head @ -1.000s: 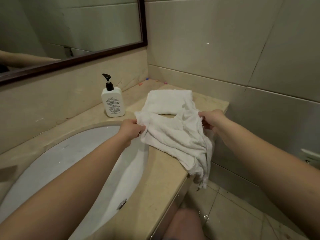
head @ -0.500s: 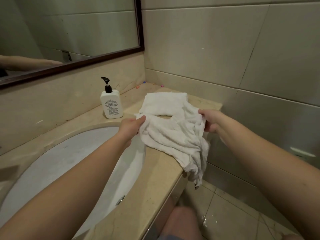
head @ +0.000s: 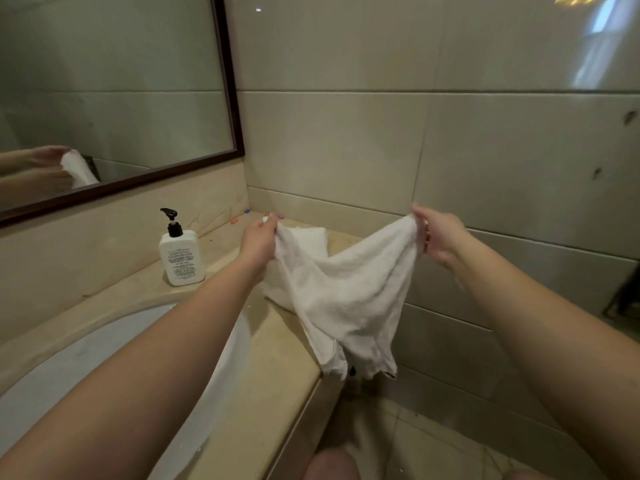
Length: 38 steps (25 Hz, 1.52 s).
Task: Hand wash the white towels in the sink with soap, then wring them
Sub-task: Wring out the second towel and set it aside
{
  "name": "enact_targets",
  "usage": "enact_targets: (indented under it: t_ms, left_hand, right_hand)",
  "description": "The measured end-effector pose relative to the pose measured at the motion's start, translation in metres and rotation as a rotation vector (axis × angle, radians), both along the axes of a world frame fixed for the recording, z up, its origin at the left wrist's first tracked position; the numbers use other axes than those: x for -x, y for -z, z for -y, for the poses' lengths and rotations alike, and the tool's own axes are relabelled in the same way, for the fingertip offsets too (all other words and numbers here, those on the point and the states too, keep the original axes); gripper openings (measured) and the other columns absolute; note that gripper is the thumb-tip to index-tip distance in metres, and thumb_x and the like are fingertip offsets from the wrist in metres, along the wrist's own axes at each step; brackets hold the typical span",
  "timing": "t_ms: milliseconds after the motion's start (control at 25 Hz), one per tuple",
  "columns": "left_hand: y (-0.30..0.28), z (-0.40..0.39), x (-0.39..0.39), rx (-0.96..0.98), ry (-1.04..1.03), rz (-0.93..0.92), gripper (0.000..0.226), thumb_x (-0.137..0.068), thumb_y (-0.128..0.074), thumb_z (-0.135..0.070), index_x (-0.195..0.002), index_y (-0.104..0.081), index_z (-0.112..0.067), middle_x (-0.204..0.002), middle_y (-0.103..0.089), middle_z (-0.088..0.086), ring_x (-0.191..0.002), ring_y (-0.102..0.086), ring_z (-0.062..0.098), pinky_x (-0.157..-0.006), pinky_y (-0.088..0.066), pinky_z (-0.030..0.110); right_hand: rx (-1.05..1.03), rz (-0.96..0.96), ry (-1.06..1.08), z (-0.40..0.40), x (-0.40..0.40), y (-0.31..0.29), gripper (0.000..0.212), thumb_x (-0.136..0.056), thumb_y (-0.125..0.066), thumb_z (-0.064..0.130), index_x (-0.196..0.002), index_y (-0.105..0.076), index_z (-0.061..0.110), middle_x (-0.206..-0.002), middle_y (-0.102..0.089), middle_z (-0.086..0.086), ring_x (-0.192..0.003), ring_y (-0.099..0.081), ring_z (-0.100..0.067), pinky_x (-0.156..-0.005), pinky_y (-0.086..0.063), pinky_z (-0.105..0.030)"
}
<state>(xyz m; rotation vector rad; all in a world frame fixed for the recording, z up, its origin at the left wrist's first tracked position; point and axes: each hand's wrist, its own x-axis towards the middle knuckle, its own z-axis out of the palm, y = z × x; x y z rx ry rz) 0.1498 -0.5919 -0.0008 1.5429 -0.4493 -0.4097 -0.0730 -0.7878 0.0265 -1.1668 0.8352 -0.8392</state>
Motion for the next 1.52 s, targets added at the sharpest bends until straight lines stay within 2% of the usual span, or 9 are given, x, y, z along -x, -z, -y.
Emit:
enact_targets:
  t_ms: [240, 440, 560, 720, 920, 1120, 1200, 1360, 1520]
  left_hand:
    - [-0.042, 0.032, 0.005, -0.194, 0.083, 0.34, 0.035, -0.108, -0.037, -0.032, -0.085, -0.054, -0.012, -0.084, -0.054, 0.01, -0.078, -0.053, 0.026, -0.071, -0.046, 0.037]
    - [-0.07, 0.057, 0.017, -0.103, 0.118, 0.072, 0.028, -0.107, -0.037, -0.03, -0.112, -0.056, -0.01, -0.102, -0.058, 0.012, -0.08, -0.055, 0.022, -0.073, -0.05, 0.033]
    - [-0.073, 0.07, 0.036, -0.159, 0.19, 0.15, 0.028, -0.109, -0.033, -0.036, -0.115, -0.051, -0.015, -0.104, -0.055, 0.008, -0.093, -0.054, 0.023, -0.086, -0.048, 0.038]
    - [-0.073, 0.084, 0.051, -0.249, 0.393, 0.26, 0.02, -0.108, -0.043, -0.029, -0.122, -0.051, -0.016, -0.103, -0.057, 0.007, -0.09, -0.058, 0.023, -0.082, -0.054, 0.041]
    - [-0.077, 0.104, 0.059, -0.183, 0.52, 0.165, 0.018, -0.108, -0.049, -0.018, -0.119, -0.057, -0.006, -0.101, -0.064, 0.01, -0.083, -0.062, 0.019, -0.076, -0.053, 0.031]
    - [-0.083, 0.122, 0.051, -0.39, 0.423, 0.428, 0.017, -0.107, -0.05, -0.02, -0.103, -0.06, -0.007, -0.106, -0.061, 0.015, -0.092, -0.058, 0.026, -0.08, -0.048, 0.037]
    - [-0.083, 0.127, 0.059, -0.392, 0.419, 0.448, 0.019, -0.109, -0.039, -0.019, -0.111, -0.055, -0.01, -0.106, -0.057, 0.013, -0.098, -0.055, 0.029, -0.083, -0.05, 0.041]
    - [-0.074, 0.14, 0.075, -0.311, 0.416, 0.292, 0.025, -0.111, -0.029, -0.025, -0.121, -0.05, -0.013, -0.103, -0.055, 0.009, -0.096, -0.056, 0.028, -0.087, -0.052, 0.044]
    - [-0.061, 0.151, 0.077, -0.191, 0.404, 0.034, 0.017, -0.107, -0.05, -0.017, -0.108, -0.059, -0.003, -0.098, -0.062, 0.008, -0.081, -0.058, 0.02, -0.083, -0.048, 0.036]
  right_hand:
    - [-0.01, 0.162, 0.211, 0.028, 0.064, -0.025, 0.015, -0.09, -0.058, 0.01, -0.076, -0.055, 0.012, -0.076, -0.054, -0.005, -0.068, -0.054, -0.017, -0.06, -0.047, -0.029]
    - [-0.252, 0.209, 0.087, 0.052, 0.099, -0.011, 0.02, -0.089, -0.037, 0.007, -0.072, -0.045, 0.011, -0.069, -0.044, -0.003, -0.064, -0.048, -0.015, -0.057, -0.051, -0.02]
    - [-0.28, 0.071, -0.005, 0.052, 0.107, -0.003, 0.022, -0.092, -0.038, 0.009, -0.071, -0.046, 0.011, -0.071, -0.041, -0.002, -0.063, -0.044, -0.015, -0.066, -0.042, -0.022]
    - [-0.155, -0.108, 0.017, 0.053, 0.113, 0.001, 0.015, -0.095, -0.058, 0.013, -0.08, -0.056, 0.011, -0.076, -0.053, -0.005, -0.068, -0.053, -0.018, -0.064, -0.048, -0.032]
    - [0.019, 0.08, 0.295, 0.069, 0.128, -0.007, 0.008, -0.095, -0.062, 0.007, -0.094, -0.055, 0.01, -0.085, -0.058, -0.009, -0.072, -0.058, -0.019, -0.064, -0.051, -0.036]
    - [0.172, 0.048, 0.566, 0.09, 0.167, -0.014, 0.02, -0.095, -0.063, 0.009, -0.111, -0.051, 0.01, -0.1, -0.06, -0.011, -0.081, -0.061, -0.02, -0.073, -0.055, -0.037]
    - [0.196, 0.038, 0.609, 0.094, 0.176, -0.016, 0.017, -0.095, -0.063, 0.01, -0.108, -0.052, 0.01, -0.098, -0.06, -0.009, -0.09, -0.061, -0.024, -0.083, -0.055, -0.041]
    - [0.22, 0.11, 0.674, 0.099, 0.189, -0.022, 0.014, -0.094, -0.062, 0.013, -0.09, -0.051, 0.02, -0.094, -0.058, -0.005, -0.085, -0.057, -0.021, -0.07, -0.049, -0.035]
    - [0.19, 0.152, 0.731, 0.103, 0.211, -0.029, 0.015, -0.093, -0.062, 0.012, -0.103, -0.053, 0.017, -0.091, -0.055, 0.002, -0.085, -0.055, -0.015, -0.074, -0.05, -0.029]
